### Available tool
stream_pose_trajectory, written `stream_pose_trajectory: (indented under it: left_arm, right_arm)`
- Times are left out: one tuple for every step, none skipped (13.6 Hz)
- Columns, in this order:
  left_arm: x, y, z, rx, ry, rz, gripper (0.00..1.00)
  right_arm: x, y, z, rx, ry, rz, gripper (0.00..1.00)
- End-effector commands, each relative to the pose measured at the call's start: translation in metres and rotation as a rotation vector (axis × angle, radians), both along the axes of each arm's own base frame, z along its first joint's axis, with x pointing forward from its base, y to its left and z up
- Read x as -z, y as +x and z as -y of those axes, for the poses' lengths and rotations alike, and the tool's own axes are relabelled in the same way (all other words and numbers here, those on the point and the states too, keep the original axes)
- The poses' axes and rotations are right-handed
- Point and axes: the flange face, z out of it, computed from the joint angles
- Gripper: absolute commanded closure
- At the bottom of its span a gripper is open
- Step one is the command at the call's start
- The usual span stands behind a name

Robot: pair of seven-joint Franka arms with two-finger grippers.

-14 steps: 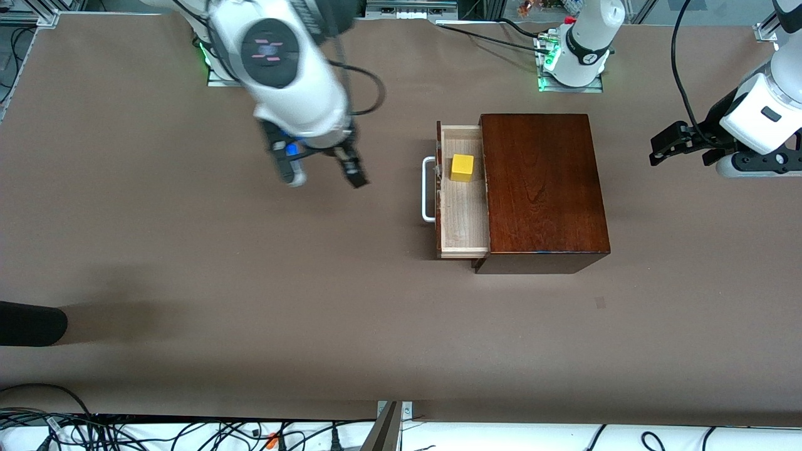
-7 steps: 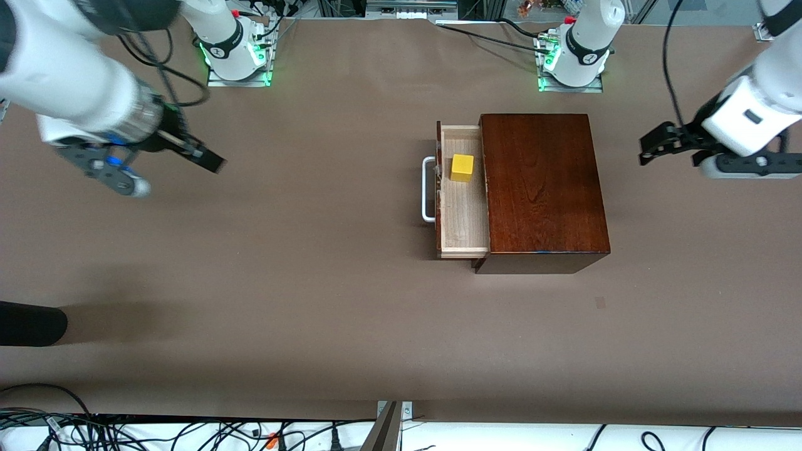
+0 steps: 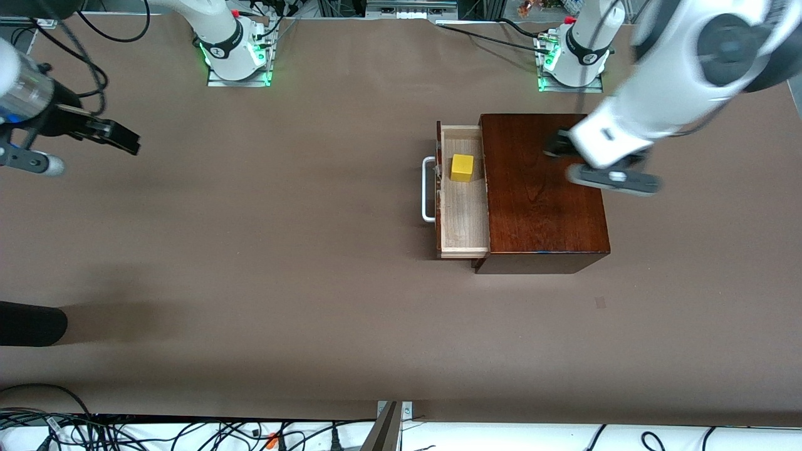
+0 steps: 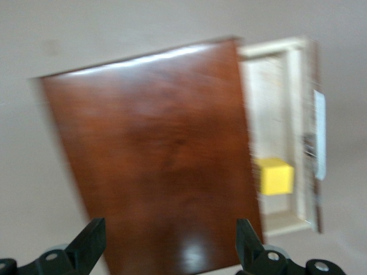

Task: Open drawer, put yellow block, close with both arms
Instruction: 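Withdraw the right gripper while the left gripper reaches the drawer front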

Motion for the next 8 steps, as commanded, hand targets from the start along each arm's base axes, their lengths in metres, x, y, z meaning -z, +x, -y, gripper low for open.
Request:
stream_pose_trajectory:
  left_arm:
    - [0.02,0.001,0.067,0.224,-0.085,-0.032,0.0]
    - [0.029,-0.002,0.092,0.354,-0.127,-0.036,0.0]
    - [0.046,0.0,0.111,0.433,-0.168,-0.031,0.0]
    - [0.055,-0.004,0.134,0.499,-0.213,-0.008,0.0]
    - [0.069,-0.01,0.161,0.586,-0.246,0.02,0.0]
    - [0.08,-0.017,0.185,0.676,-0.273,0.061,0.0]
    - [0.094,-0.019,0.206,0.77,-0.304,0.106,0.0]
    - [0.107,-0.024,0.226,0.866,-0.336,0.154,0.0]
  right_arm:
    - [-0.001,-0.005,0.033,-0.092,0.023,0.021,0.0]
    - [0.0,-0.004,0.043,-0.11,0.027,0.021,0.0]
    - [0.002,-0.001,0.051,-0.113,0.031,0.017,0.0]
    - [-0.001,0.003,0.053,-0.113,0.032,0.026,0.0]
    - [-0.002,0.006,0.052,-0.114,0.033,0.029,0.0]
    - [-0.005,0.006,0.053,-0.113,0.032,0.033,0.0]
    - [-0.005,0.006,0.053,-0.113,0.031,0.035,0.0]
    - [-0.005,0.006,0.051,-0.116,0.027,0.036,0.0]
